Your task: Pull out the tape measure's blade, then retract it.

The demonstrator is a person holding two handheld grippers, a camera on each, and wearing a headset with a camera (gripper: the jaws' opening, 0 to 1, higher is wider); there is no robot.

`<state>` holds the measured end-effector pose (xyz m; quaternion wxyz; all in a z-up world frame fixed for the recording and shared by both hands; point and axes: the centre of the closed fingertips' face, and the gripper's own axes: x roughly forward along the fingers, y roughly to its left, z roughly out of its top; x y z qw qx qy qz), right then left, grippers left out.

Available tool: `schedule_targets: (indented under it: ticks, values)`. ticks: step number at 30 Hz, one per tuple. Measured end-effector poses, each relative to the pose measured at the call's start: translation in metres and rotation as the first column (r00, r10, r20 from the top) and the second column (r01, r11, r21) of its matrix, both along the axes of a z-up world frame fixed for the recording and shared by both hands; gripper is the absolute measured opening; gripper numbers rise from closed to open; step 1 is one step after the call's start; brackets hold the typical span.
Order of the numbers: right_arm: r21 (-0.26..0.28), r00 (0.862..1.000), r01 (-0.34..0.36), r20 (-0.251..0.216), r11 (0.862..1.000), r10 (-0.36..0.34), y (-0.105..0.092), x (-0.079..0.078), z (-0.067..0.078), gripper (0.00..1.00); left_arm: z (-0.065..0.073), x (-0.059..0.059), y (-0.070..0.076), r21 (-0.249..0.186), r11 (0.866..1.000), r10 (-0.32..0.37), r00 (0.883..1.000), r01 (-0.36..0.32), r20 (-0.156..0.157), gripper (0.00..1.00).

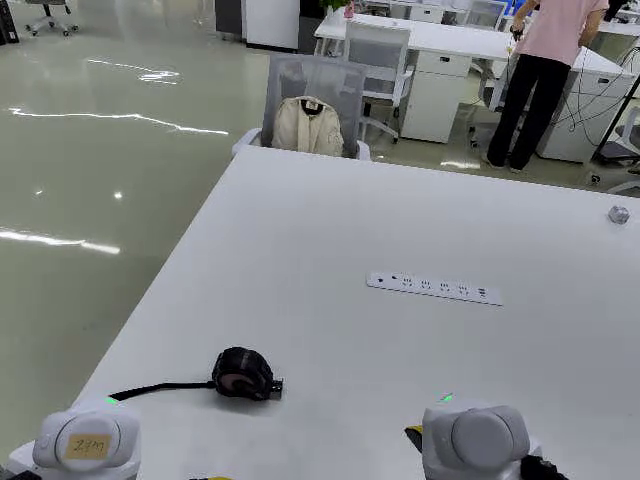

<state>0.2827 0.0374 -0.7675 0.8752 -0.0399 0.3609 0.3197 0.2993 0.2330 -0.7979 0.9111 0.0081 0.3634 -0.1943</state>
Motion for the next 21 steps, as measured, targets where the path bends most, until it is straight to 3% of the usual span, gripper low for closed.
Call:
schedule_targets:
  ticks: [14,21]
  values:
    - [-0.006,1.000,0.016,-0.003,1.000,-0.016,-0.008,-0.009,0.008,0.90,0.003,-0.008,0.004,0.003,1.000,0.003,1.000,-0.003,-0.016,1.00]
    - [-0.011,1.000,0.021,0.001,1.000,-0.021,-0.011,-0.012,0.010,0.90,0.009,-0.008,0.006,0.007,1.000,0.010,1.000,-0.010,-0.006,1.00]
